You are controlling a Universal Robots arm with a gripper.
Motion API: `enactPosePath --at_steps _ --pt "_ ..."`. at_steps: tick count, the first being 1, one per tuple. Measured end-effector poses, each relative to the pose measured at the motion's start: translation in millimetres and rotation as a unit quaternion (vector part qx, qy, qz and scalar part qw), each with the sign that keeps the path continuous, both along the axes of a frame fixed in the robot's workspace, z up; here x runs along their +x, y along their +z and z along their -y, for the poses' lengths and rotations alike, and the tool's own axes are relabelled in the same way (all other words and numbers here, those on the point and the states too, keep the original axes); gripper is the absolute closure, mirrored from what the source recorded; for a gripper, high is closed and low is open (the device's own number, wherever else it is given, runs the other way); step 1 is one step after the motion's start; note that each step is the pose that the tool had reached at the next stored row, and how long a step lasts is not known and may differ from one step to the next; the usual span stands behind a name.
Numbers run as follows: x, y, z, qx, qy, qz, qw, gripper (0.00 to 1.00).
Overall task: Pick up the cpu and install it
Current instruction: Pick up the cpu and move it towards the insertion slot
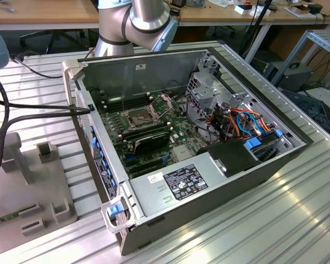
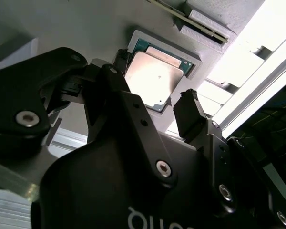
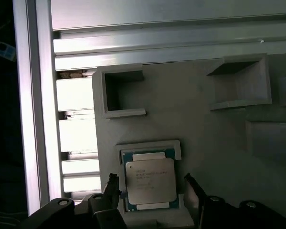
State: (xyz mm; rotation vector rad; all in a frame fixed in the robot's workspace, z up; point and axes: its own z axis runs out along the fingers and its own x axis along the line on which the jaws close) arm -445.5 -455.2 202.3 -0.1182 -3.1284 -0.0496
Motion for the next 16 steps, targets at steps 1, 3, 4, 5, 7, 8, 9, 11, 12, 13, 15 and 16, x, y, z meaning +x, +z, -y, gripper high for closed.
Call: enactPosePath --at_steps 1,3,4,5,7,8,9,11,12,13,15,16 --pt "0.3 -0.5 0.0 0.0 0.0 0.0 1.0 0.34" --pt "0.5 -1.0 0.0 0.0 0.0 0.0 1.0 0.34" --pt "0.6 -1.6 0.0 0.0001 0.0 0.0 1.0 0.34" --pt "0.8 -2.0 0.0 -0.0003 0.001 -0.0004 1.0 0.34" --pt "0.8 -2.0 0.0 -0.0006 0.002 -0.0005 1.0 0.34" --pt "0.8 -2.0 0.0 -0.0006 0.002 -0.0005 1.0 0.34" --pt "0.8 -2.1 0.0 -0.0006 0.002 -0.0005 1.0 0.34" --pt "0.8 -2.3 0.0 -0.0006 0.002 -0.0004 1.0 0.34" --pt "0.8 -2.3 0.0 -0.0006 0.002 -0.0004 1.0 0.34" --pt "0.8 -2.3 0.0 -0.0006 0.002 -0.0004 1.0 0.34" --pt "0.9 -2.7 0.0 -0.0005 0.002 -0.0004 1.0 0.34" --pt "0.9 -2.8 0.0 -0.0005 0.002 -0.0004 1.0 0.34"
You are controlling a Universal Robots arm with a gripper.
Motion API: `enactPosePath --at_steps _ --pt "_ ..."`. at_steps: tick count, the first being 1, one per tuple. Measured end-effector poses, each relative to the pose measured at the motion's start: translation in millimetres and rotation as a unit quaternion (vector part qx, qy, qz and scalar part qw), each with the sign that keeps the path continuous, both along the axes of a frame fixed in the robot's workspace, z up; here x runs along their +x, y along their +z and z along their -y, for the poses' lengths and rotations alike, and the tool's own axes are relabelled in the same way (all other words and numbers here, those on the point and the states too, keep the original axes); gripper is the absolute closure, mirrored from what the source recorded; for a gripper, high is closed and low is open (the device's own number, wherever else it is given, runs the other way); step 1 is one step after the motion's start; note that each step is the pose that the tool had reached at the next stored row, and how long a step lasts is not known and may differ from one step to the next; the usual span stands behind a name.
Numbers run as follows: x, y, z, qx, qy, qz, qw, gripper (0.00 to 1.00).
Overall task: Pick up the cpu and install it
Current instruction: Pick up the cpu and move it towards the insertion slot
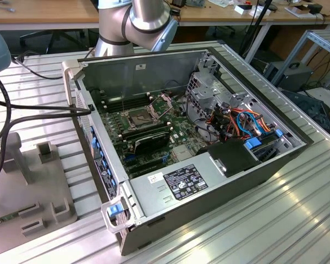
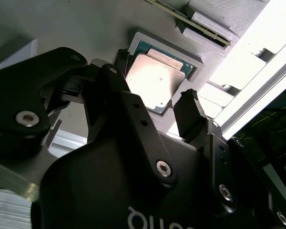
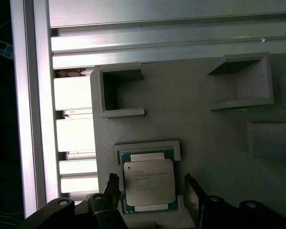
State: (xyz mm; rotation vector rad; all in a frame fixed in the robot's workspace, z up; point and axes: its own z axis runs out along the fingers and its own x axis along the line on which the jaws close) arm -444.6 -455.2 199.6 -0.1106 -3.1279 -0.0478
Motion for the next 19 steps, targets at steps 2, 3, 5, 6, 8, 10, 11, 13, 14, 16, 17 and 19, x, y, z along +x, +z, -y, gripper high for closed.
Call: enactPosePath --at_steps 2,3,5,6,8,10,11,13,14,16,17,19 --pt "0.0 0.0 0.0 0.0 0.0 0.0 1.0 0.34" --pt "0.0 0.0 0.0 0.0 0.0 0.0 1.0 0.34" --pt "0.0 0.0 0.0 0.0 0.0 -0.0001 1.0 0.34" --pt "0.0 -0.1 0.0 0.0 0.0 -0.0001 1.0 0.34" --pt "0.0 -1.1 0.0 0.0001 0.0 0.0001 1.0 0.34" --pt "0.0 -1.5 0.0 0.0 0.0 -0.0001 1.0 0.34" --pt "0.0 -2.7 0.0 0.0 0.0 -0.0001 1.0 0.34" --pt "0.0 -3.5 0.0 0.0 0.0 0.0 1.0 0.34" --pt "0.0 -3.6 0.0 0.0 0.0 0.0 1.0 0.34" --pt "0.0 -3.9 0.0 0.0 0.0 0.0 1.0 0.34" --pt "0.0 -4.3 0.0 0.0 0.0 -0.0001 1.0 0.34" --pt "0.0 -5.2 0.0 0.0 0.0 0.0 1.0 0.34"
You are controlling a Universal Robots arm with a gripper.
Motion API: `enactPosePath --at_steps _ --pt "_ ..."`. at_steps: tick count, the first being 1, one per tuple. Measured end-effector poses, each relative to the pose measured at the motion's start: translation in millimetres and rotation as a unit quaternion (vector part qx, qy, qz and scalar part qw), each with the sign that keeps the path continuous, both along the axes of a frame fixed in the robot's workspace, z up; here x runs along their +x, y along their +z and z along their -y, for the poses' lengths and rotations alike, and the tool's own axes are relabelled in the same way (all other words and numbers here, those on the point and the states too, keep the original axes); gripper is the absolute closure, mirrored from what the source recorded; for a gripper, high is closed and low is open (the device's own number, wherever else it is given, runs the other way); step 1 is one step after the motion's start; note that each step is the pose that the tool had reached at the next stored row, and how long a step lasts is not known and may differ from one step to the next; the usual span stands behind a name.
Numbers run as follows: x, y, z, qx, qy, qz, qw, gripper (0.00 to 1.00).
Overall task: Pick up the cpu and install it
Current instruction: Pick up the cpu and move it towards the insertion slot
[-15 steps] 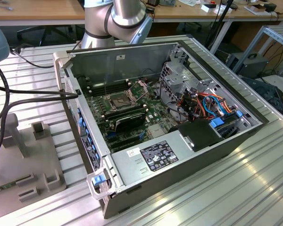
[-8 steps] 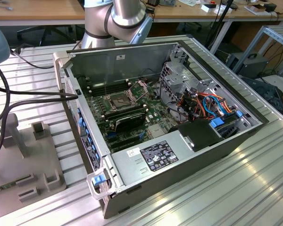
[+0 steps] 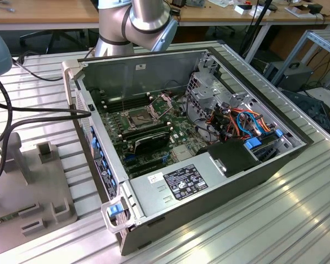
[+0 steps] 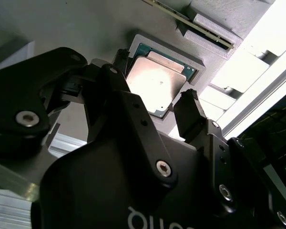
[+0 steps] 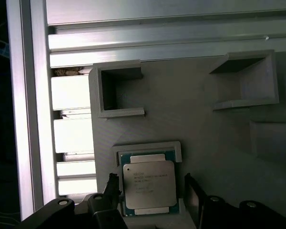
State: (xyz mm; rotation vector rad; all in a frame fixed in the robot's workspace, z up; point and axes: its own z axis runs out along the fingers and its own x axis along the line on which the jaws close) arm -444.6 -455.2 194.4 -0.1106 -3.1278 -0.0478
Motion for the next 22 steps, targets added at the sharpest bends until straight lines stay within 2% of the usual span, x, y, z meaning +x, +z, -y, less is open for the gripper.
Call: enactPosePath --at_steps 16,19,22 --pt "0.0 -2.5 0.0 0.0 0.0 0.0 1.0 0.34" --pt "0.1 1.6 0.0 0.0001 0.0 0.0001 1.0 0.34" --pt "-0.1 1.6 -0.1 0.0008 0.0 0.0 1.0 0.34"
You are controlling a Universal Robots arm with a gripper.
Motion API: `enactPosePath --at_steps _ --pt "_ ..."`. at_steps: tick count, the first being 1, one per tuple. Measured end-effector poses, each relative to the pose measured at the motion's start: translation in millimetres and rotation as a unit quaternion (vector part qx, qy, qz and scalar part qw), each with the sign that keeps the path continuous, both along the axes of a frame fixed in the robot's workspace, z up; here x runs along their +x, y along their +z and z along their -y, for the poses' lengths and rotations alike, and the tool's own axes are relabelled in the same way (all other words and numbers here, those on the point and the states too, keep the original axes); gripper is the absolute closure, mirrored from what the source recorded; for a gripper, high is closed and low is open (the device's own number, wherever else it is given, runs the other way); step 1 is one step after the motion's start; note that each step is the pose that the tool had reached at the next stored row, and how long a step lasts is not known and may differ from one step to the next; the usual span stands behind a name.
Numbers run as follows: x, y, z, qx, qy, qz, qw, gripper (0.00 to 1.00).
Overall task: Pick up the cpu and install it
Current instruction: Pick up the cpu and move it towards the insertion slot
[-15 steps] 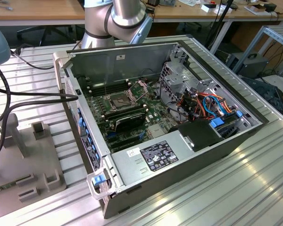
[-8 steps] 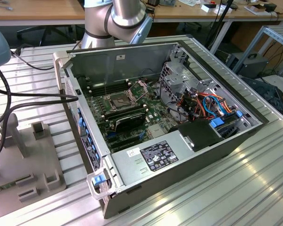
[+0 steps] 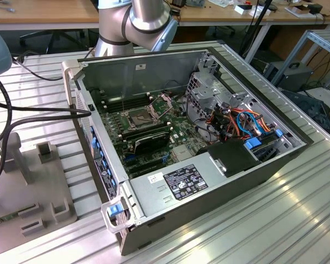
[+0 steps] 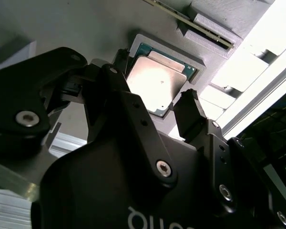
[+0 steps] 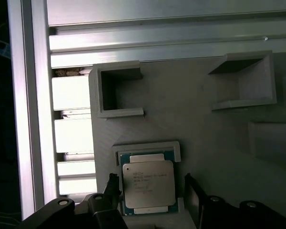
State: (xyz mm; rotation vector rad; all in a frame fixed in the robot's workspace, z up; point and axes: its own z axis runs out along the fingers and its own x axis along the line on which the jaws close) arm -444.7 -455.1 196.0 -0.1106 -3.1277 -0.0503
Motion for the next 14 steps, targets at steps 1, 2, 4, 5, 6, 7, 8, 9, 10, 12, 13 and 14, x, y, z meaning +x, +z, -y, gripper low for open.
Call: enactPosePath --at_steps 1,2,4,5,6,7,8,9,10,12,13,14 --pt "0.0 -0.3 0.0 0.0003 0.001 0.0 1.0 0.34" --pt "0.1 -0.4 -0.2 0.0003 0.003 0.0 1.0 0.34" --pt "0.1 -0.7 -1.1 0.0003 0.007 0.0 0.99997 0.34" --pt "0.1 -0.9 -2.0 0.0003 0.01 0.0 0.99995 0.34" --pt "0.1 -1.0 -2.8 0.0003 0.013 0.0 0.99992 0.34" --pt "0.1 -1.0 -3.6 0.0003 0.014 0.0 0.9999 0.34" --pt "0.1 -1.1 -4.1 0.0003 0.015 0.0 0.99989 0.34" --pt "0.2 -1.2 -4.5 0.0004 0.015 0.0001 0.99989 0.34" --pt "0.1 -1.2 -4.5 0.0004 0.015 0.0 0.99989 0.34" --pt "0.1 -1.0 -4.7 0.0003 0.015 -0.0001 0.99989 0.34" --pt "0.1 -1.1 -4.8 0.0004 0.015 0.0 0.99989 0.34" --pt "0.1 -1.2 -4.8 0.0003 0.015 0.0 0.99989 0.34"
